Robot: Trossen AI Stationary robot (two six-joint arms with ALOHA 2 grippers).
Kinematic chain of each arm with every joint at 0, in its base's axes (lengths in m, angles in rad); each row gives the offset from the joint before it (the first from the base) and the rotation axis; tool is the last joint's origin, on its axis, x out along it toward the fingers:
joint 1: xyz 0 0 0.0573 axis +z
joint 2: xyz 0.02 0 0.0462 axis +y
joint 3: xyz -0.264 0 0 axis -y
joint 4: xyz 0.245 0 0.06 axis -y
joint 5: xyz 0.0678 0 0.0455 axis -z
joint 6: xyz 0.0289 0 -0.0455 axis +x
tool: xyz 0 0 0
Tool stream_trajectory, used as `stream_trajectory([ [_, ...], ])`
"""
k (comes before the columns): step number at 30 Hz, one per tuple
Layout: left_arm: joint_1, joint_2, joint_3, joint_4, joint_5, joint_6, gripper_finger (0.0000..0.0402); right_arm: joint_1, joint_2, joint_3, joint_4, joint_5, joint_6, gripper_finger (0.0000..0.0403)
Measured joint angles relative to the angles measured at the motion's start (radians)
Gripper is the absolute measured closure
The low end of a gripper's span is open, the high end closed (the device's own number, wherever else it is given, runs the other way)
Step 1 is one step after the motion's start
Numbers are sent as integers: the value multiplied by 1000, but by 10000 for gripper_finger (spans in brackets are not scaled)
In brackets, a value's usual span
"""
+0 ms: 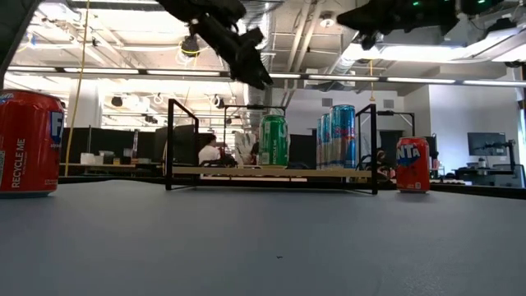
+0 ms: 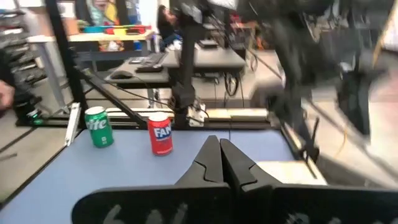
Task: Place canned beverage on shelf
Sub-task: Put the right green soda can on the shelf
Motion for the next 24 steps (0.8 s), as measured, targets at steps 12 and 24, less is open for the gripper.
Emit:
stream_trajectory([
  [12,-172,-409,-381,-87,-348,-58,102,0,460,411,-315,11,-141,403],
  [24,-268,-900,-835,168,-563,-58,139,-3,728,744,-460,20,-177,402],
])
